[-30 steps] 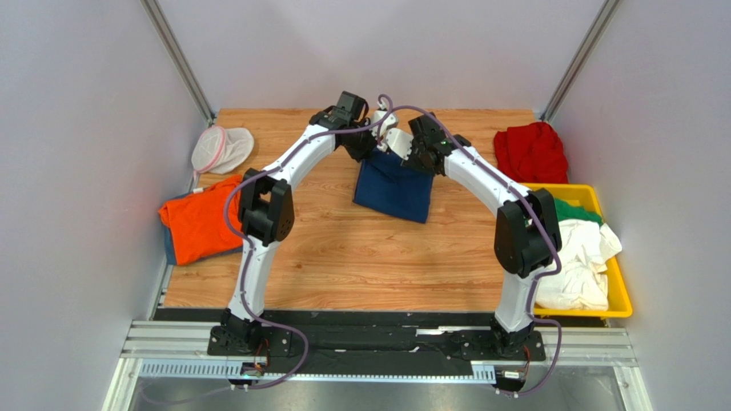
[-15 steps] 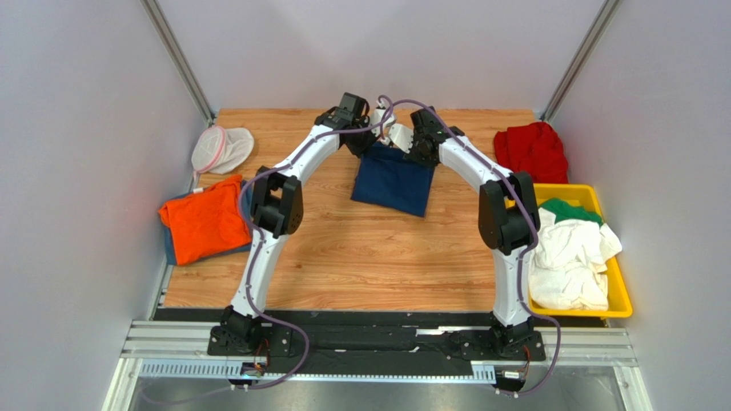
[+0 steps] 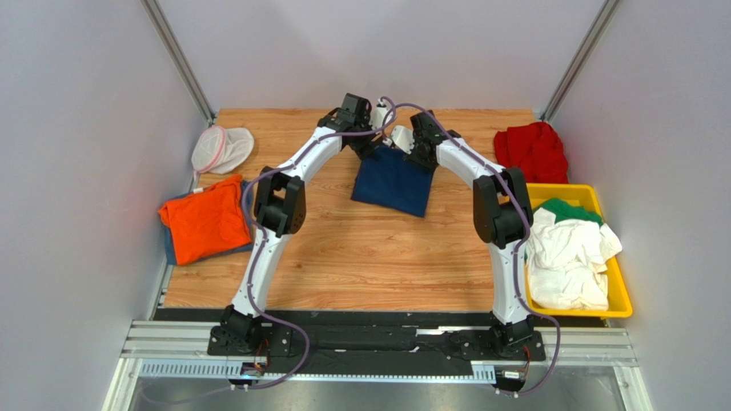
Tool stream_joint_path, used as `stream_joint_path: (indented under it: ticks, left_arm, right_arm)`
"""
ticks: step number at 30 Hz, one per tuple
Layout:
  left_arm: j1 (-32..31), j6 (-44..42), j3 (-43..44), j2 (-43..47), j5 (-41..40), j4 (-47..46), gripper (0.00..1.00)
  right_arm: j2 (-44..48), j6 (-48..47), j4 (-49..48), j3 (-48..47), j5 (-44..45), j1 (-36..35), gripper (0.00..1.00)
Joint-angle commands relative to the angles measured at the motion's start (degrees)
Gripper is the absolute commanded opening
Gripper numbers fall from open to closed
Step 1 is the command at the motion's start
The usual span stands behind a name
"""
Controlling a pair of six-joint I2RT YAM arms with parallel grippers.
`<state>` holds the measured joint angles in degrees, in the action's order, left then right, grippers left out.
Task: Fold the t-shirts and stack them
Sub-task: Fold the tshirt
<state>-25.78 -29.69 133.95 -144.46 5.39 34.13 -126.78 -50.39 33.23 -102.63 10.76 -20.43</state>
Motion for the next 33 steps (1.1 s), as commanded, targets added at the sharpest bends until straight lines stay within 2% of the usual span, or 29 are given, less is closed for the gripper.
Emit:
stream_joint_path:
  ticks: [1, 6, 7, 9, 11, 13, 18, 24, 27, 33]
  left_arm:
    - [-0.1, 1.5, 2.9, 0.2, -4.2, -4.7, 0.82]
    - [-0.5, 1.8, 2.5, 0.6, -13.1, -7.5, 0.82]
    - [-0.5, 2.0, 2.4, 1.1, -14.3, -7.6, 0.82]
    - [-0.5, 2.7, 1.6, 2.1, -16.2, -7.1, 0.82]
    - [-0.5, 4.0, -2.4, 5.5, -16.7, -7.4, 0.84]
    - [-0.5, 5.6, -7.3, 9.9, -16.4, -7.5, 0.85]
    - [-0.5, 8.4, -14.9, 18.9, -10.6, -2.4, 0.88]
    - [-0.7, 10.9, -24.1, 25.8, -3.2, 0.8, 0.89]
    - [-0.9, 10.2, -24.5, 26.2, -0.2, 2.4, 0.89]
    - [-2.3, 9.0, -21.8, 21.6, 0.8, 4.1, 0.89]
  right_arm:
    - [0.1, 1.9, -3.9, -3.7, 3.1, 0.0, 0.50]
    - [0.7, 4.9, -4.4, -4.2, 8.5, 0.1, 0.53]
    - [1.6, 5.7, -4.4, -3.9, 9.4, 0.1, 0.59]
    - [3.1, 8.8, -4.3, -2.8, 10.9, 0.3, 0.65]
    - [6.2, 11.9, -4.1, -0.3, 10.3, 0.9, 0.87]
    - [7.9, 16.3, -3.2, 1.0, 9.4, 1.8, 0.94]
    - [14.8, 25.0, 0.8, 7.0, 2.6, 4.8, 0.96]
    - [20.3, 32.6, 3.8, 13.4, -7.1, 6.5, 0.96]
    - [21.8, 35.3, 4.5, 15.4, -13.0, 7.8, 0.97]
    - [15.6, 42.8, 6.3, 13.5, -28.2, 11.9, 0.97]
